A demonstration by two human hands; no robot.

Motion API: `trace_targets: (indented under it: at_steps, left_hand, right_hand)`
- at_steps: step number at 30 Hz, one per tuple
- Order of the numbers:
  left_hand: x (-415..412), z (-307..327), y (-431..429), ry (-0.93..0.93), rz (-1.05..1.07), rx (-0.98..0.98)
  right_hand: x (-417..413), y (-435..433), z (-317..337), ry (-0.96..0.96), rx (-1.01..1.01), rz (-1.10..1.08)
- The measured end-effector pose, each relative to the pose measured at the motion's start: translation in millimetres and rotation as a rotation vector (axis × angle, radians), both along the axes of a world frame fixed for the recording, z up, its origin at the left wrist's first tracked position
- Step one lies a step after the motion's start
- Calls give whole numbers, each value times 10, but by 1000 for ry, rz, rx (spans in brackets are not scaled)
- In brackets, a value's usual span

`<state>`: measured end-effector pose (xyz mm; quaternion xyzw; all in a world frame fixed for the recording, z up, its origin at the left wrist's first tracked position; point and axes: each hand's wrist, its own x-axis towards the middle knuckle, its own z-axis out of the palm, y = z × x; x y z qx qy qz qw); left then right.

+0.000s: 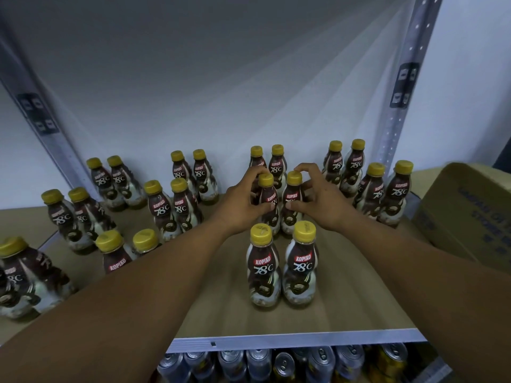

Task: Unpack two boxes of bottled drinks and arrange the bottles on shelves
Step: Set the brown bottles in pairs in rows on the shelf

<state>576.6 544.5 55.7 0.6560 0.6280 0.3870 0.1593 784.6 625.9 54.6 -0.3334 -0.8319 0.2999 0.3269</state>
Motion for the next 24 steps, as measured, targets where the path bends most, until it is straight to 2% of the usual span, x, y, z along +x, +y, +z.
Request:
trace_targets:
  at_steps: [24]
  left_hand:
    - [-61, 23, -87, -2, 12, 3]
  right_hand:
    - [-130, 7, -73, 13, 5, -20]
